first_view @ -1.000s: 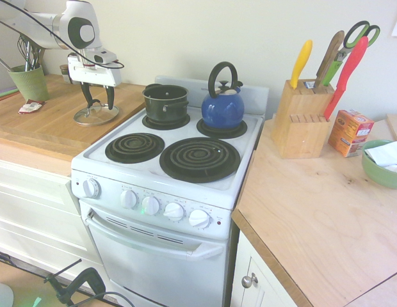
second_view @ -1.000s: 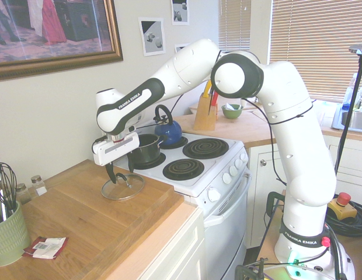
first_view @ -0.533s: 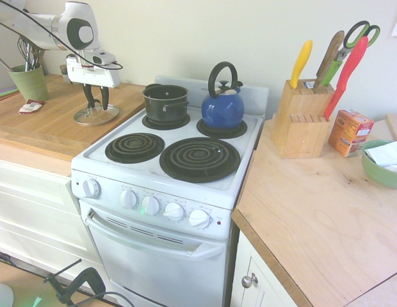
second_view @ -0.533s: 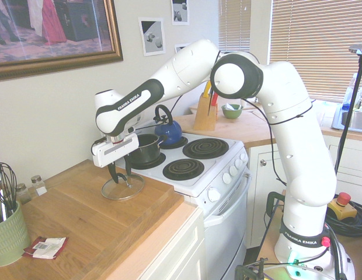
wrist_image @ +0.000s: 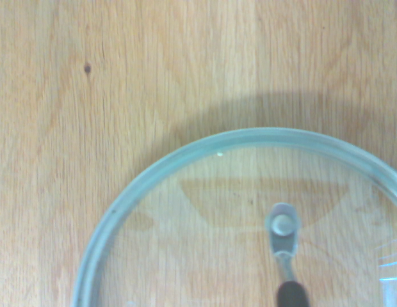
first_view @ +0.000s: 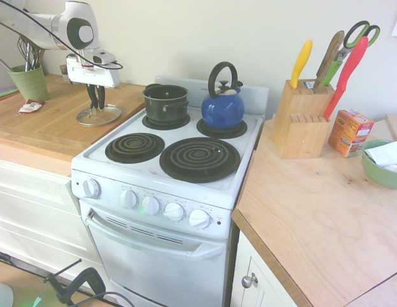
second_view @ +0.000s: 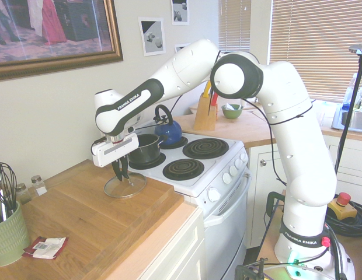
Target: Cover the lid of the pot
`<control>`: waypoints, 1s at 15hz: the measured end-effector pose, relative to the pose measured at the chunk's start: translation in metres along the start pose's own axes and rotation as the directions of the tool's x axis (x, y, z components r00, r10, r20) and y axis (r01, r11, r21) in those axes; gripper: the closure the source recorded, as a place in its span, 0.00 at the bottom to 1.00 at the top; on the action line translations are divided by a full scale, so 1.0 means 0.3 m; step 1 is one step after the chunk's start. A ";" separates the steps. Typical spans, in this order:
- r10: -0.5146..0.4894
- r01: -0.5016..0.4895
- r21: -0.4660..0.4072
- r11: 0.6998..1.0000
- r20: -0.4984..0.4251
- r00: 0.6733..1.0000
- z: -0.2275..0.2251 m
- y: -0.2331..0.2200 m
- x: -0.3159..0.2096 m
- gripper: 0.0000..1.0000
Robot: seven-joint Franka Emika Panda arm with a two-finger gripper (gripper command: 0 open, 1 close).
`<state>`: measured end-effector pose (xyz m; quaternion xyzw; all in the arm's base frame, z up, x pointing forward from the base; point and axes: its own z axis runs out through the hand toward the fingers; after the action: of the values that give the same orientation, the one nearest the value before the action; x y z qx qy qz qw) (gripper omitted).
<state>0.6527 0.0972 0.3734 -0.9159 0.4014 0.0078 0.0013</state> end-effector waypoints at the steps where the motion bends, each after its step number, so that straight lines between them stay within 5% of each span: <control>1: 0.002 -0.002 0.000 1.000 -0.001 1.000 -0.002 0.002 0.004 1.00; 8: 0.055 -0.051 0.066 0.997 -0.059 0.997 -0.219 0.039 0.068 1.00; 15: 0.220 -0.208 0.118 0.971 -0.104 0.970 -0.456 0.234 0.321 1.00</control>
<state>0.6681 -0.0224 0.5089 -0.8647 0.4971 -0.0670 0.0257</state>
